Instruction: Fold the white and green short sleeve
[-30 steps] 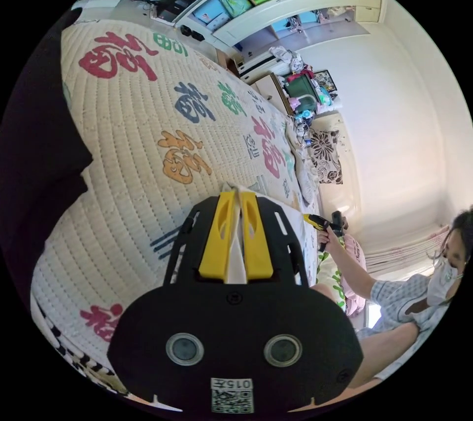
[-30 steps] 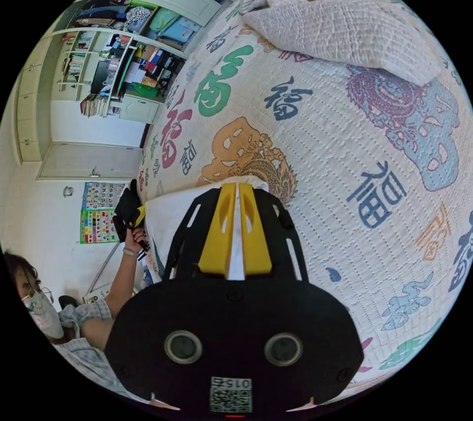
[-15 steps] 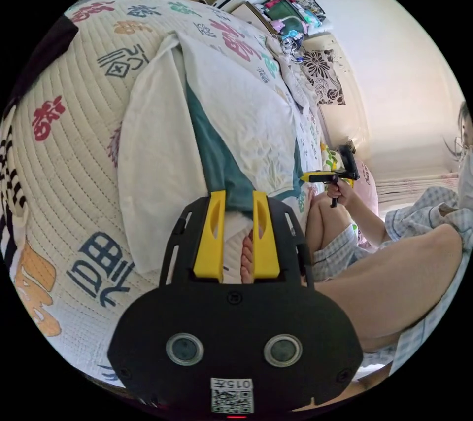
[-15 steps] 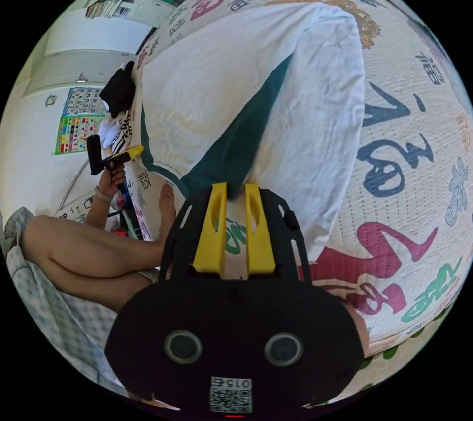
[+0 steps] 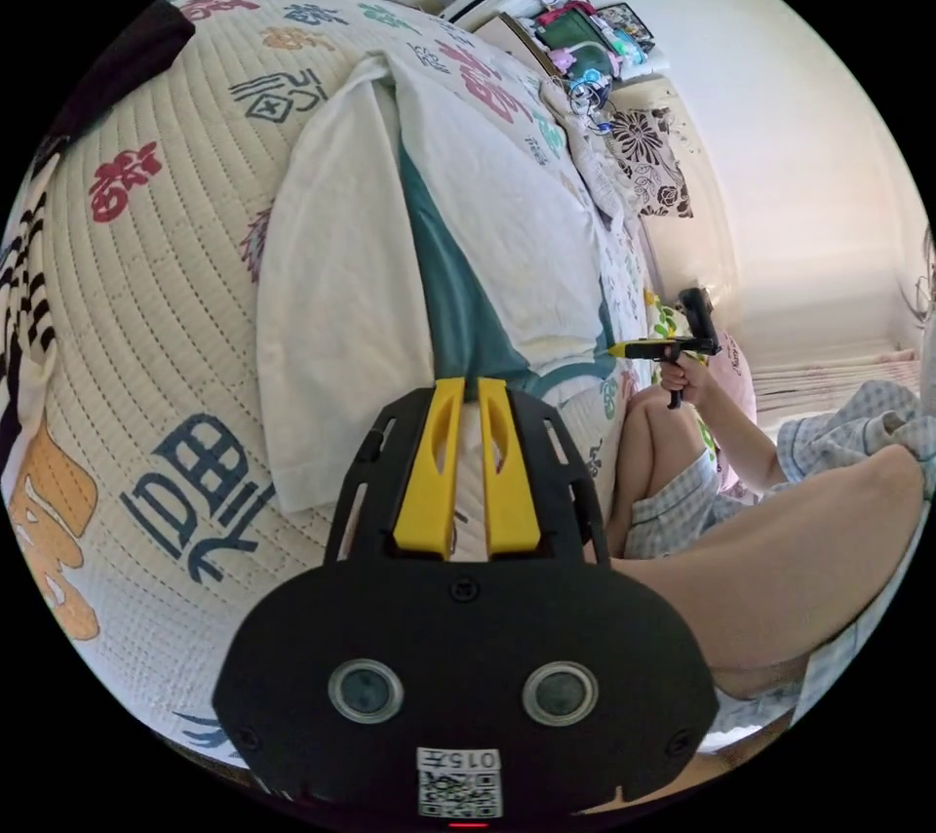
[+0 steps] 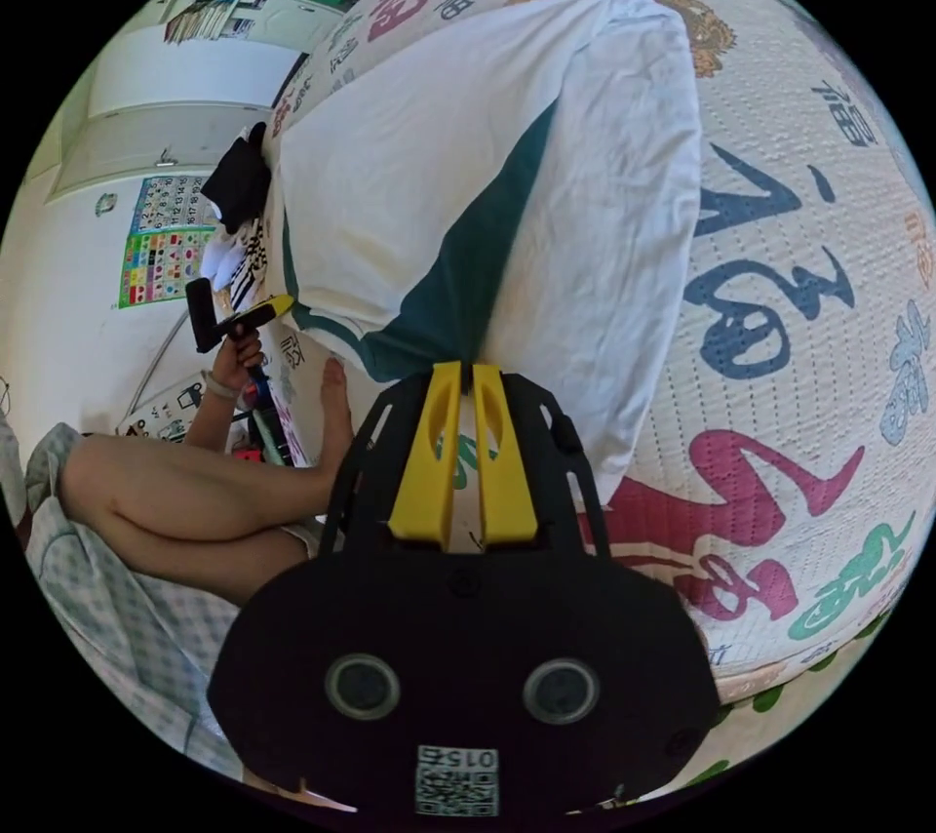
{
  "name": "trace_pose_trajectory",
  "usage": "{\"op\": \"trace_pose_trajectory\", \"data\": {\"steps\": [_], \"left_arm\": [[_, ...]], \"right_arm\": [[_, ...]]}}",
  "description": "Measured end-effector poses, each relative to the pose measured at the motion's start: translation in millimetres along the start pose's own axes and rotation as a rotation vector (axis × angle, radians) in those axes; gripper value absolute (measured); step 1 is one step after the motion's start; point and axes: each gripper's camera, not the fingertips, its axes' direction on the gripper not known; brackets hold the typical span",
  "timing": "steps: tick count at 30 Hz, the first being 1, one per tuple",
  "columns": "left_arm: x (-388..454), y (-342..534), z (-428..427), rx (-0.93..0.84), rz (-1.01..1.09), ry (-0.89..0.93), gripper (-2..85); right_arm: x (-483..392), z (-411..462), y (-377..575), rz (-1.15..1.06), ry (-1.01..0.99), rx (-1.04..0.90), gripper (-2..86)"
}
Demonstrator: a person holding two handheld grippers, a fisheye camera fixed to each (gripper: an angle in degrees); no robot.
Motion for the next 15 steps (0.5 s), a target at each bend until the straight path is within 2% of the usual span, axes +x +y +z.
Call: {"op": "trace_pose_trajectory", "data": {"steps": [3, 5, 8, 10, 13, 15], "left_arm": [[-4, 4, -18, 0.0, 0.005, 0.046, 7.7], [-4, -1, -44, 0.095, 0.023, 0.016, 8.8], [-7, -27, -71, 0.224, 0.043, 0.001, 10.2], [-11, -51, -78, 0.277, 0.052, -0.007, 10.6], [-31, -93, -71, 0.294, -0.021, -0.041, 10.7], [-46, -113, -62, 0.277, -0.08, 0.021, 10.5]], "right_arm": [[-4, -16, -9, 0.02, -0.055, 0.072, 6.5], [0, -39, -21, 0.039, -0.108, 0.219, 6.9], [2, -62, -56, 0.046, -0.11, 0.339, 7.4], [5, -67, -85, 0.099, -0.079, 0.366, 7.8], [9, -62, -133, 0.186, -0.137, 0.371, 8.2], [7, -54, -157, 0.209, -0.154, 0.362, 8.4]]}}
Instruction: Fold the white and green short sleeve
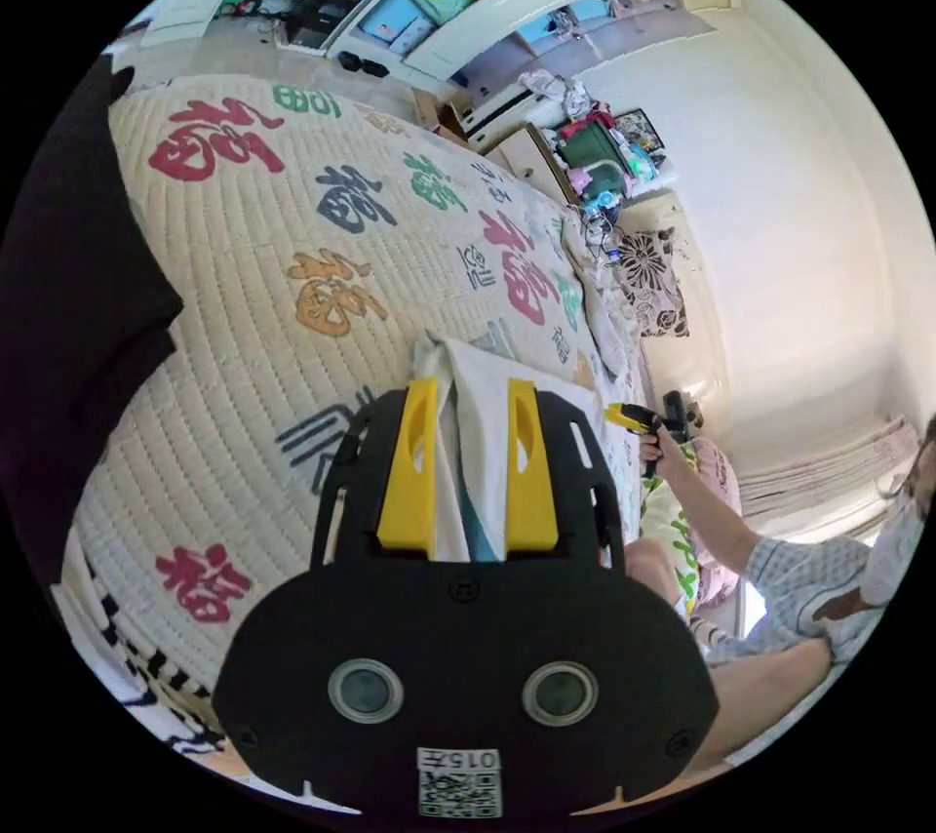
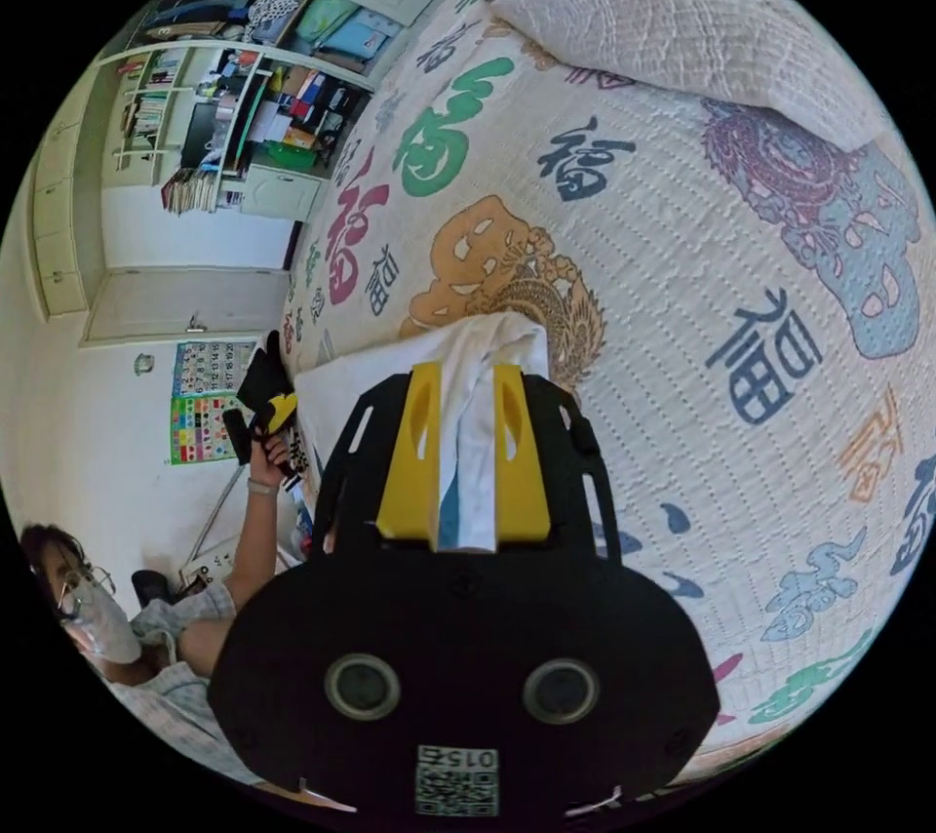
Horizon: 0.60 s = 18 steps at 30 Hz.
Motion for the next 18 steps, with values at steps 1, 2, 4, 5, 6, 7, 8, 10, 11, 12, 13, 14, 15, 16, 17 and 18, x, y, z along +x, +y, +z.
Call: {"op": "trace_pose_trajectory", "data": {"steps": [1, 2, 4, 5, 6, 7, 8, 10, 11, 12, 13, 14, 15, 16, 17, 18], "left_arm": [[-7, -7, 8, -0.003, -0.035, 0.059, 10.4], [-12, -12, 14, 0.0, -0.065, 0.095, 9.6], [-16, -16, 21, -0.008, -0.089, 0.104, 6.6], [-20, -17, 23, -0.015, -0.108, 0.094, 3.9], [-22, -16, 23, -0.014, -0.116, 0.089, 2.4], [-26, -14, 21, -0.01, -0.124, 0.08, 0.6], [-28, -12, 19, -0.015, -0.121, 0.091, 0.0], [-28, -7, 14, -0.009, -0.112, 0.048, -0.2], [-25, -5, 14, -0.013, -0.088, 0.029, 0.1], [-23, -3, 15, -0.015, -0.076, 0.02, 0.2], [-20, 0, 16, -0.015, -0.049, 0.014, 1.1], [-17, 5, 14, -0.011, -0.028, 0.027, 3.4], [-15, 8, 11, -0.005, -0.019, 0.05, 5.2], [-9, 16, 4, 0.011, 0.015, 0.142, 7.3], [-1, 28, -8, 0.029, 0.063, 0.209, 7.8], [5, 36, -16, 0.039, 0.094, 0.212, 7.8]], "right_arm": [[-5, 11, -10, 0.017, 0.006, -0.006, 8.4], [-9, 21, -17, 0.046, -0.014, -0.002, 8.2], [-14, 33, -25, 0.101, -0.057, -0.001, 6.2], [-18, 39, -29, 0.127, -0.061, -0.005, 4.4], [-20, 41, -30, 0.122, -0.067, -0.01, 3.6], [-25, 45, -32, 0.116, -0.063, -0.006, 2.0], [-32, 50, -34, 0.106, -0.065, -0.004, 1.0], [-45, 60, -36, 0.079, -0.057, -0.001, 0.5], [-55, 69, -37, 0.06, -0.043, -0.002, 0.5], [-60, 73, -37, 0.051, -0.042, 0.001, 0.6], [-73, 80, -38, 0.012, -0.037, 0.008, 0.8], [-87, 85, -38, -0.012, -0.025, 0.006, 1.2], [-95, 86, -37, -0.024, -0.019, 0.013, 1.3], [-115, 86, -33, -0.063, 0.007, 0.045, 1.8], [-139, 83, -28, -0.142, 0.04, 0.097, 2.3], [-152, 82, -25, -0.185, 0.064, 0.126, 2.5]]}}
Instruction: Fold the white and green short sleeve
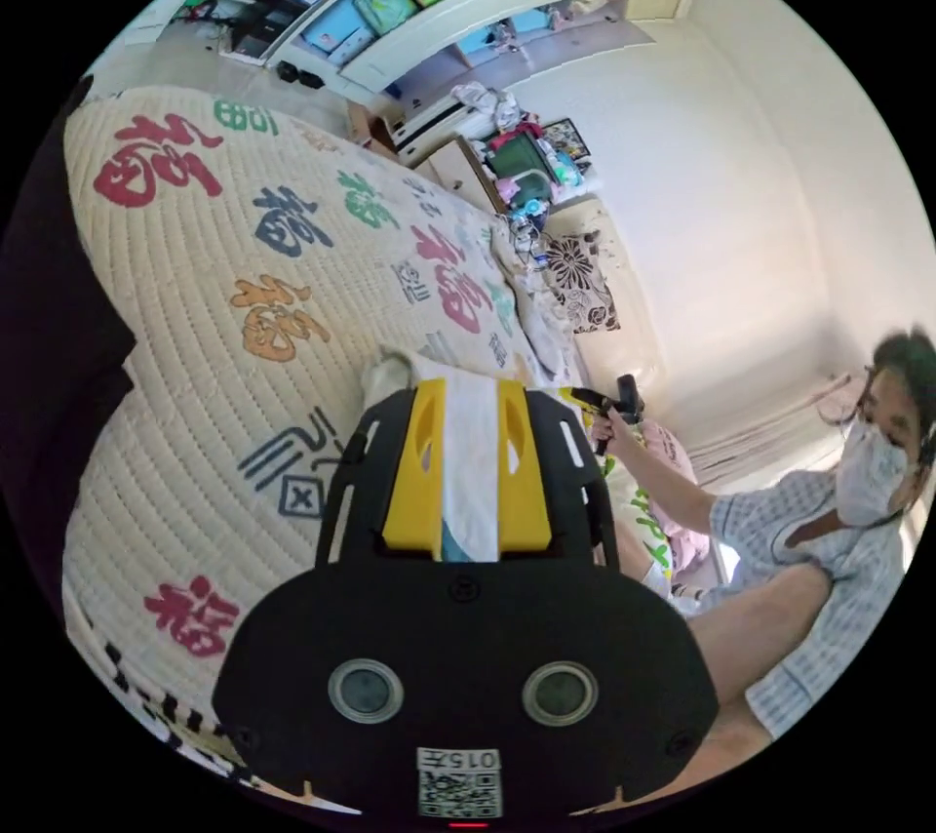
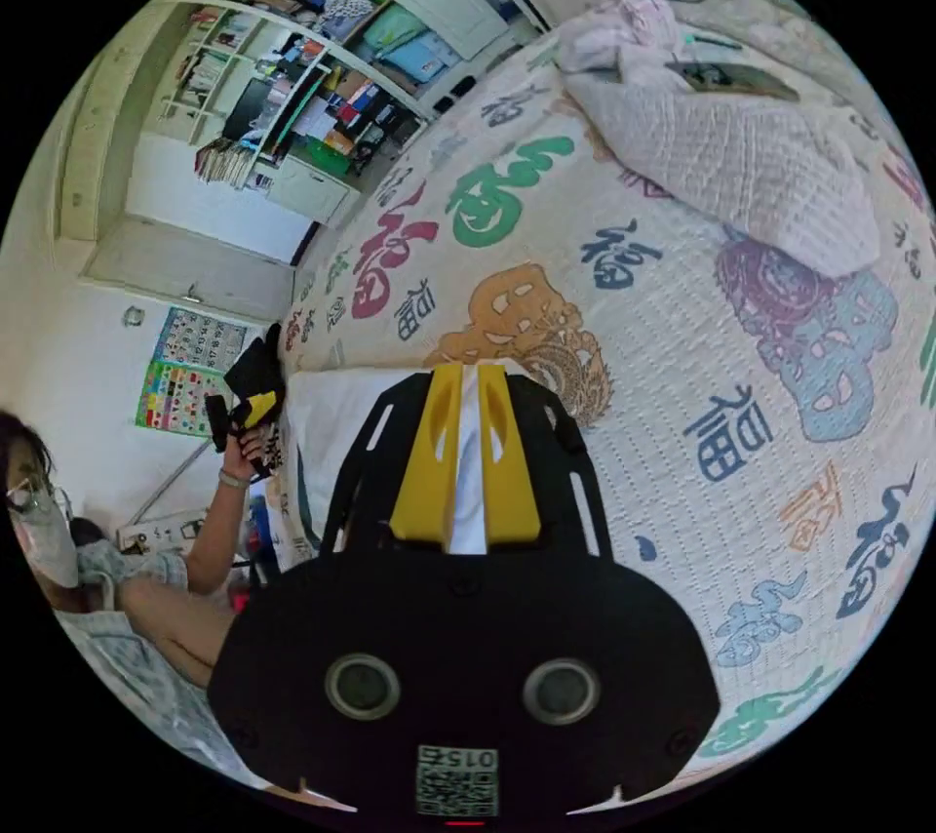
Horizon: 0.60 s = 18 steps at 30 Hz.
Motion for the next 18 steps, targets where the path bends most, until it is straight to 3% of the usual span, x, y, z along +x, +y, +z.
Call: {"op": "trace_pose_trajectory", "data": {"steps": [4, 8, 12, 14, 18], "left_arm": [[53, 73, -41, -0.029, 0.119, -0.285, 7.7], [72, 155, -54, -0.069, 0.029, -0.522, 7.9], [69, 204, -51, -0.079, -0.081, -0.591, 9.1], [65, 221, -45, -0.054, -0.124, -0.534, 9.7], [61, 230, -35, 0.003, -0.168, -0.48, 10.2]], "right_arm": [[-116, 29, -22, -0.383, 0.085, -0.064, 3.8], [-252, 117, -42, -0.71, 0.025, -0.266, 5.7], [-354, 218, -46, -0.918, 0.065, -0.442, 7.8], [-407, 278, -46, -1.013, 0.17, -0.507, 8.8], [-458, 350, -51, -1.041, 0.221, -0.676, 9.6]]}}
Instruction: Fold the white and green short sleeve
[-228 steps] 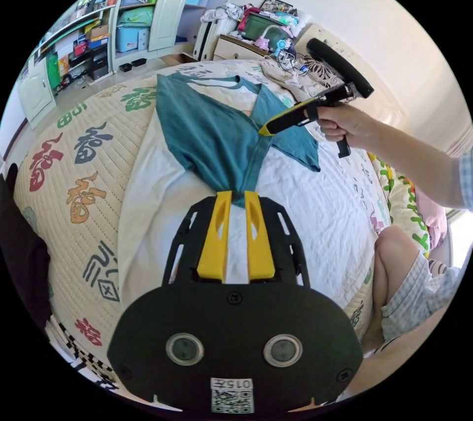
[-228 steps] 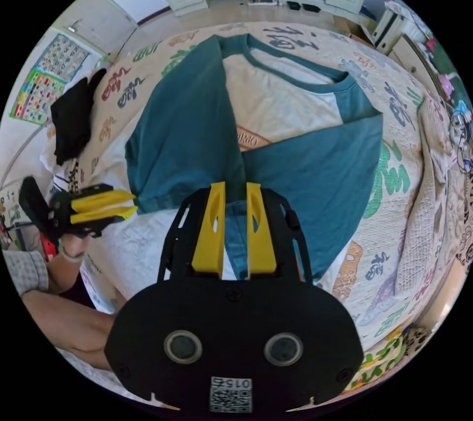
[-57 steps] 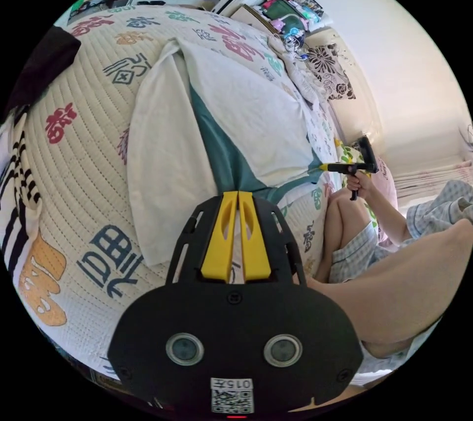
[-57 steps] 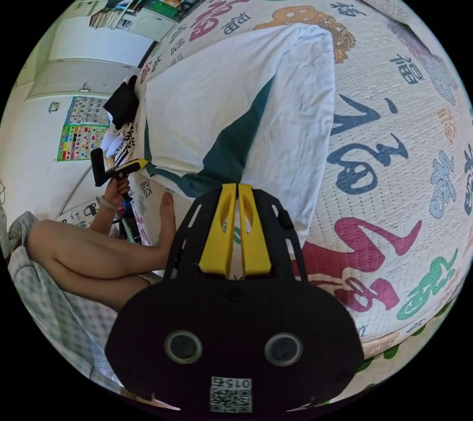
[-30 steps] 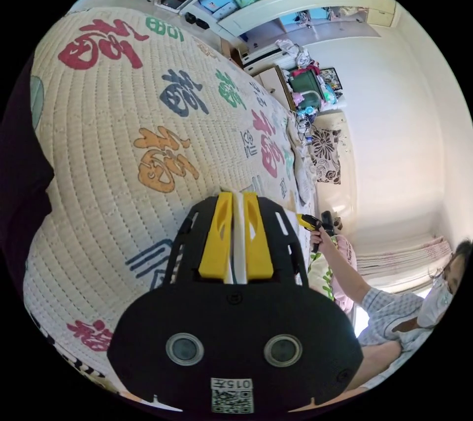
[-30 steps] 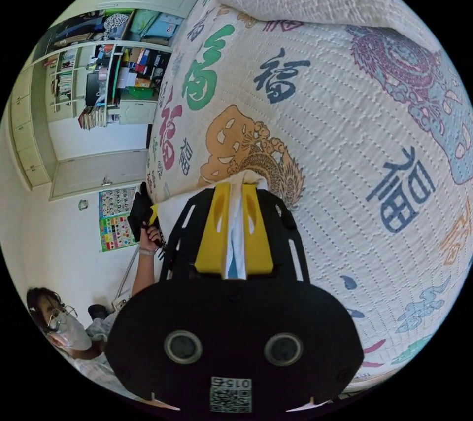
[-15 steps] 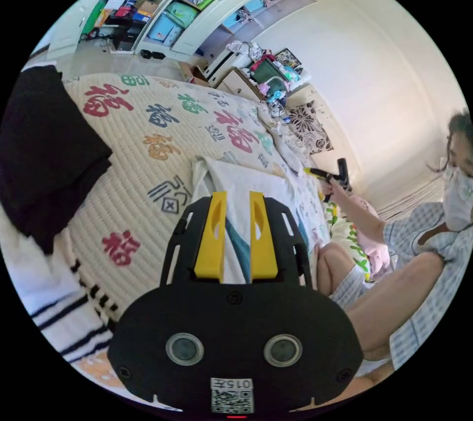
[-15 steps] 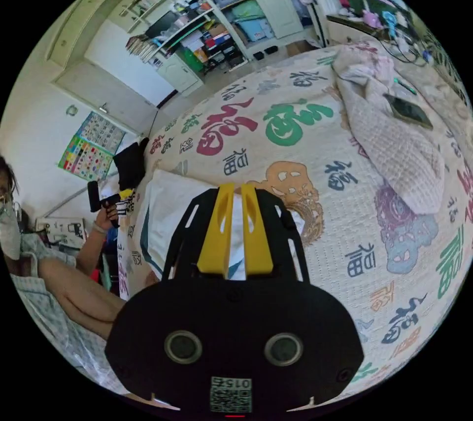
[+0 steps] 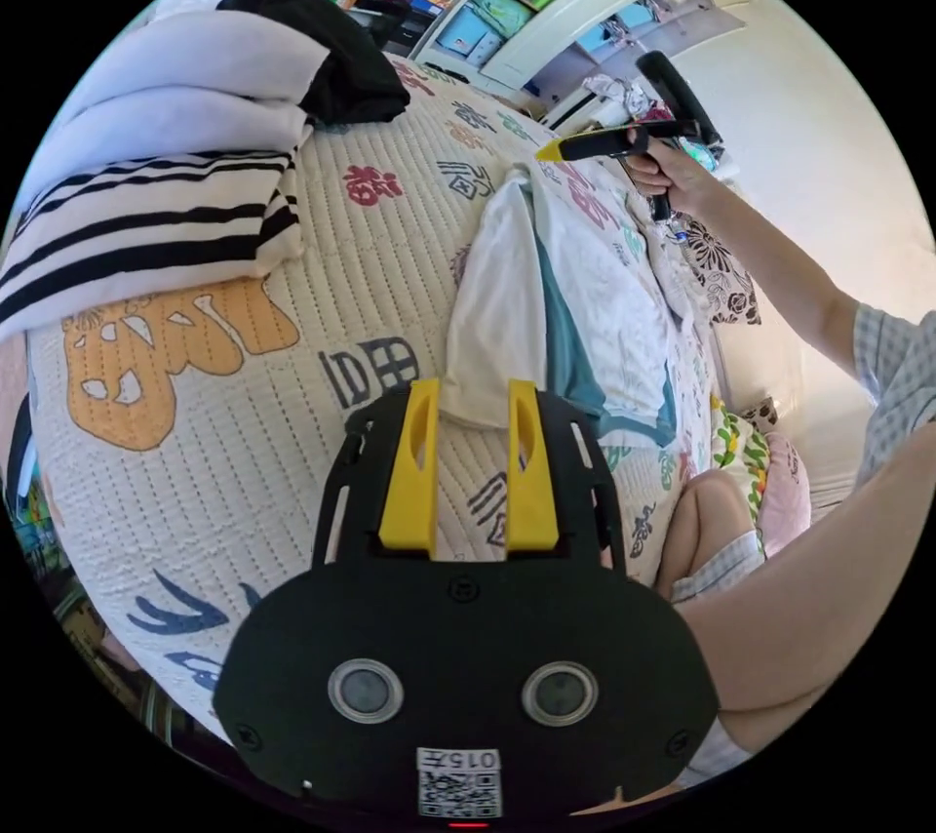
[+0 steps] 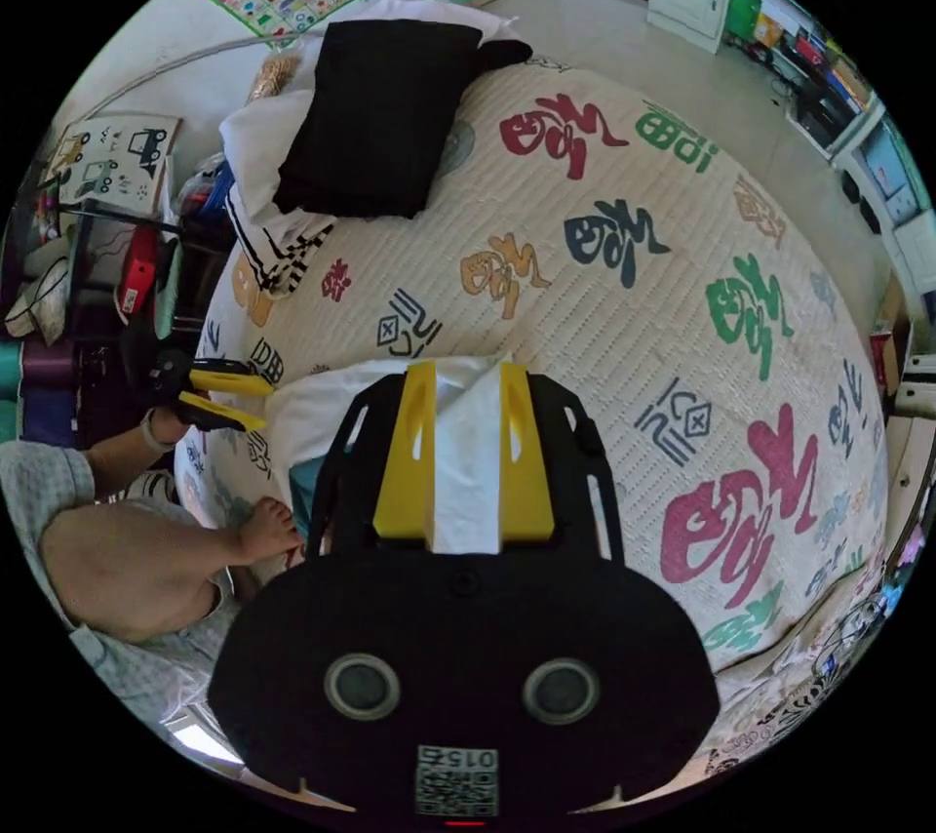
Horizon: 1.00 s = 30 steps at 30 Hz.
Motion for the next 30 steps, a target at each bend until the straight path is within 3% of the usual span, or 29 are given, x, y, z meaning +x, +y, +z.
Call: {"op": "trace_pose_trajectory", "data": {"steps": [5, 9, 13, 16, 21, 25, 30], "left_arm": [[6, 8, 10, -0.009, -0.012, -0.051, 8.9], [14, 19, -1, 0.057, -0.009, -0.179, 7.7], [12, 25, 23, -0.06, 0.019, 0.012, 2.9], [9, 36, 17, 0.047, -0.045, 0.041, 0.0], [11, 44, -10, 0.163, -0.045, 0.034, -0.7], [18, 49, -50, 0.294, -0.015, -0.011, -0.7], [69, 55, -68, 0.308, 0.244, 0.065, -0.8]], "right_arm": [[-2, 31, -63, 0.032, 0.08, -0.216, 5.5], [-7, 35, -81, 0.04, 0.095, -0.24, 3.8], [-15, 37, -94, 0.027, 0.151, -0.252, 0.7], [-18, 33, -101, 0.032, 0.173, -0.248, -0.4], [-14, 12, -106, 0.072, 0.173, -0.183, -0.8], [-9, -26, -105, 0.115, 0.036, -0.004, -0.9], [-3, -62, -57, 0.088, -0.052, 0.138, -0.8]]}}
